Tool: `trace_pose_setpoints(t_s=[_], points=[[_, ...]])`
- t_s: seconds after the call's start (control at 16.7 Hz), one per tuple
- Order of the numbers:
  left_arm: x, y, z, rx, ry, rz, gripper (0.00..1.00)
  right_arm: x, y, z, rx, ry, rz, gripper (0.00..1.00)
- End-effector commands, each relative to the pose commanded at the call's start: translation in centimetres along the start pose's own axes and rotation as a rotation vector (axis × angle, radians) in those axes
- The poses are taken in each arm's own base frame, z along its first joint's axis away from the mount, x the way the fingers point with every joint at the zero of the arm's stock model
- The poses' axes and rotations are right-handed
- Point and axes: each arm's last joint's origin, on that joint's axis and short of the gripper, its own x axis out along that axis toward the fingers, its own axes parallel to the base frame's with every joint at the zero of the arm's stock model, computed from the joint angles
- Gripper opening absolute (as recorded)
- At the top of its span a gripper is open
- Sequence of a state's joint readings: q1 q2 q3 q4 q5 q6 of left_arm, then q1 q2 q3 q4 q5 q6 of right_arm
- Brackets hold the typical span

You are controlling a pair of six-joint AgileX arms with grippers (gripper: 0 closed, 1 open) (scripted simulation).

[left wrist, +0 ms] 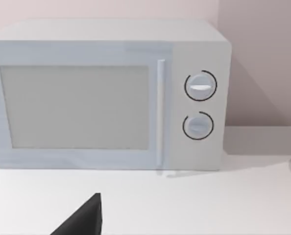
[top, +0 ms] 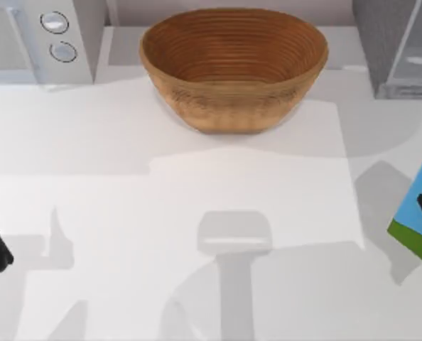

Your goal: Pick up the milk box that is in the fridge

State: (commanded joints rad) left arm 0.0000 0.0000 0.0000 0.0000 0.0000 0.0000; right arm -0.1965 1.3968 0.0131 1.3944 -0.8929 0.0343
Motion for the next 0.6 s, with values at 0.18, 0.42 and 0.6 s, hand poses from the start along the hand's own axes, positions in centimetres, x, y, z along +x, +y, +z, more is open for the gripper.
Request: trace_pose_setpoints(t_s=[0.18, 0.42, 0.6], points=[[0.00, 0.00, 0.00, 0.000, 0.000, 0.000, 1.00, 0.11, -0.28, -0.34, -0.013, -0.006, 0.049, 0.00], [0.00, 0.00, 0.00, 0.000, 0.000, 0.000, 1.00, 0.12, -0.31, -0.38, -0.015, -0.006, 0.054, 0.00], [0.00, 0.00, 0.00, 0.000, 0.000, 0.000, 1.00, 0.27, -0.20, -0.52, -0.009, -0.003, 0.058, 0.00]])
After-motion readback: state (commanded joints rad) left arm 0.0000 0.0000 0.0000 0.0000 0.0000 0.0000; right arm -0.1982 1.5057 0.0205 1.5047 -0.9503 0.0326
